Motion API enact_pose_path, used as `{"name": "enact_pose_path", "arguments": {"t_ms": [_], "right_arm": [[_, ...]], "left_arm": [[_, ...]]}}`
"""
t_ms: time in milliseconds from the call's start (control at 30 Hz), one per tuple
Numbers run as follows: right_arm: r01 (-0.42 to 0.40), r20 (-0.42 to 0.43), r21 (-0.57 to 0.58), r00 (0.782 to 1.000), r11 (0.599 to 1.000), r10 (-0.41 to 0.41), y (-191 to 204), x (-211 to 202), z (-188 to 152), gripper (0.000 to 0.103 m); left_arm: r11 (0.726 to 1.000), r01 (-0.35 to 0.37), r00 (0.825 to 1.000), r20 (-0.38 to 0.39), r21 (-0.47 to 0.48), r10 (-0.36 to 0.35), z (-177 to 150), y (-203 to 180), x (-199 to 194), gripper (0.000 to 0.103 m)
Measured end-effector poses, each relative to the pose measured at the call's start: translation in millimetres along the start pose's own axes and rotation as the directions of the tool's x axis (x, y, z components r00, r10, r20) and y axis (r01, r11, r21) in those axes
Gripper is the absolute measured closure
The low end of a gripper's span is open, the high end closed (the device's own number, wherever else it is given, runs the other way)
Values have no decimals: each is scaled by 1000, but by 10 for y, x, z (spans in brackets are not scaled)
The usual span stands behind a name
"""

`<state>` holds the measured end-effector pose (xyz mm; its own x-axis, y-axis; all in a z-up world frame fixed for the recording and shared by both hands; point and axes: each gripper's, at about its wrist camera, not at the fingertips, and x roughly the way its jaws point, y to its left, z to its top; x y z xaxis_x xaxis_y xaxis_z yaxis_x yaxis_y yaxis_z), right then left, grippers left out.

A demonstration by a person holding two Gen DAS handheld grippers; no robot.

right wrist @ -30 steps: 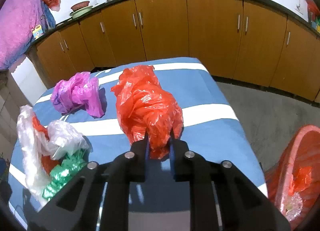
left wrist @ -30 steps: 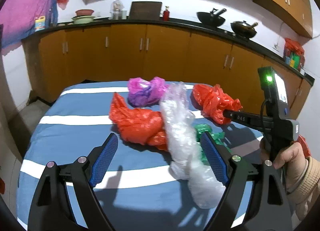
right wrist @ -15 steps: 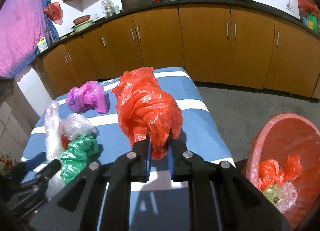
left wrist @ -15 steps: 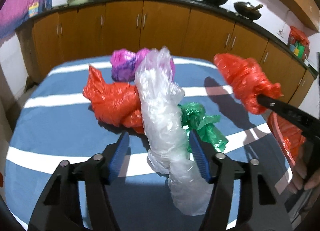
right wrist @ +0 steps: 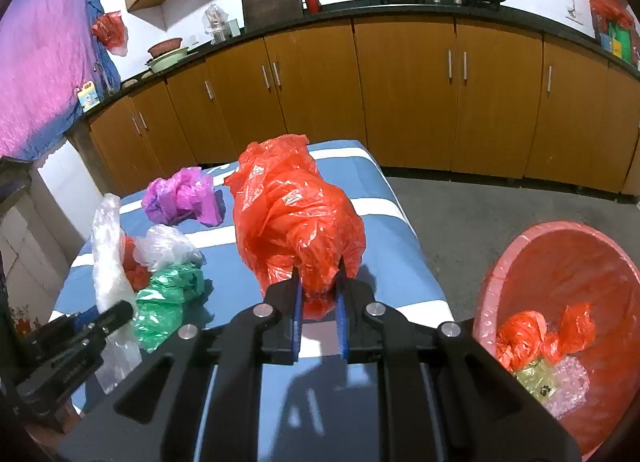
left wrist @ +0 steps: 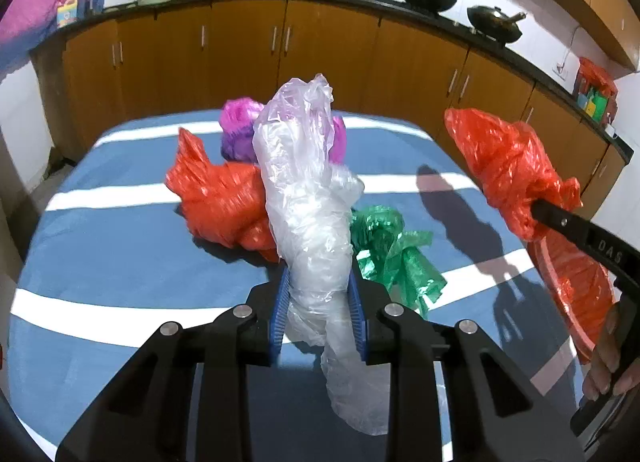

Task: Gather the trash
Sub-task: 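Grasp the clear plastic bag with the left tool while the right tool grasps a red bag, then carry the clear bag and red bag over the red basket and release both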

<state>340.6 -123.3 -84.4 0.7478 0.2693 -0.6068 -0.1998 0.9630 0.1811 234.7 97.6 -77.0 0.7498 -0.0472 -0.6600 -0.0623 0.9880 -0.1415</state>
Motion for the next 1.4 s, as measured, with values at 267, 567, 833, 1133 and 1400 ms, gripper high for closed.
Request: {"name": "enact_pose_path", "arguments": {"t_ms": [267,567,833,1133,1400], "right_arm": [[-30,50,25,998,999,28,-30,-385,-16,88],[-33,126,48,992,998,27,-201,-1055,-81,88],[40,172,72,984,997,-52,-550,-1554,-212,88],[133,188,141,969,981,-158,-1085,-1839,-345,88],[204,182,198,953,959,-241,-1511,-1968,-470,88]], "left_arm": [[1000,-13,996,93,-7,13,175,8,-407,75],[999,32,983,180,34,-37,321,-295,-777,75],[992,95,976,188,87,-110,297,-749,-838,75],[975,155,969,170,159,-182,219,-1293,-812,75],[949,228,957,131,216,-260,109,-1754,-742,75]]}}
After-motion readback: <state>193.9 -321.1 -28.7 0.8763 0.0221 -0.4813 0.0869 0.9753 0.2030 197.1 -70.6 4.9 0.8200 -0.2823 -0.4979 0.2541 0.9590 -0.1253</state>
